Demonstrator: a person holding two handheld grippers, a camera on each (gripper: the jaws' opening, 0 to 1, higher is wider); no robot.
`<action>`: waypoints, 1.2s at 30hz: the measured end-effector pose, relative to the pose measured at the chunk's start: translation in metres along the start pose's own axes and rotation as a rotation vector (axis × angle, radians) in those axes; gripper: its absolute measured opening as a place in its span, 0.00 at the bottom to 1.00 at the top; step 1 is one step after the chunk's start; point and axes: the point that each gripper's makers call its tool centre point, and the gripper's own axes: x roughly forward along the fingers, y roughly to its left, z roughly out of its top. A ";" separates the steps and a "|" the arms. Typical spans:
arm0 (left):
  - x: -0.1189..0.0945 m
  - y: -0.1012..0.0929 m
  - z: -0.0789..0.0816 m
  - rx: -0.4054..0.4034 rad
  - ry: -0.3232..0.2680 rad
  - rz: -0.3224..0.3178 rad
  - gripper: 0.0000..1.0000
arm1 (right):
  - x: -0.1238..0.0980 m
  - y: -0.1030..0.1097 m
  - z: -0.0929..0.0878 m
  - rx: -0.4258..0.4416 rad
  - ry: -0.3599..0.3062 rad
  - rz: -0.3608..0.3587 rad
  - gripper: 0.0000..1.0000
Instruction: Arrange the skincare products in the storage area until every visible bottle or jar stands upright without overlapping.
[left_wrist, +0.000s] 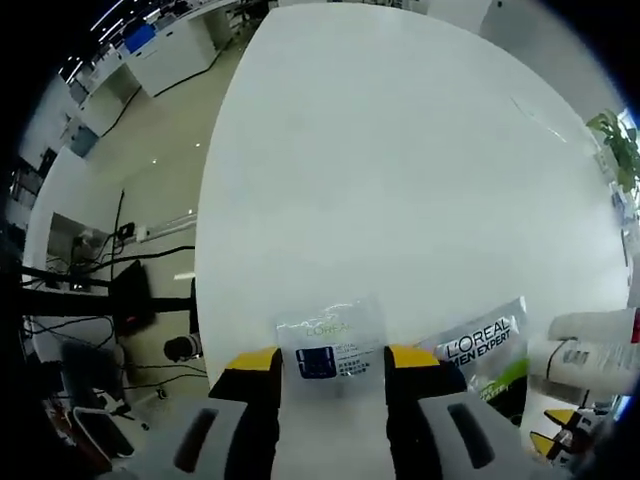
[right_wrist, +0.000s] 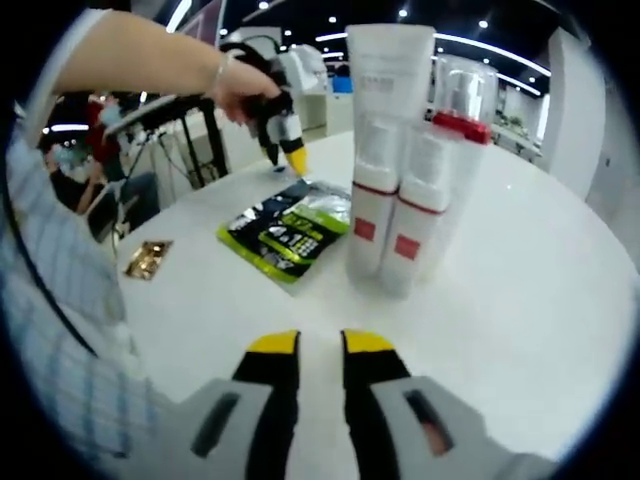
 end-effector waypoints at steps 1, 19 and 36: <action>0.000 0.000 0.000 0.002 -0.001 -0.001 0.42 | 0.000 0.000 0.000 -0.001 0.001 -0.001 0.14; -0.020 0.005 -0.012 0.015 -0.005 -0.052 0.42 | 0.002 -0.001 0.001 -0.019 0.004 0.009 0.14; -0.026 -0.013 -0.035 0.019 -0.032 -0.104 0.42 | 0.002 -0.003 0.000 -0.018 0.003 0.017 0.14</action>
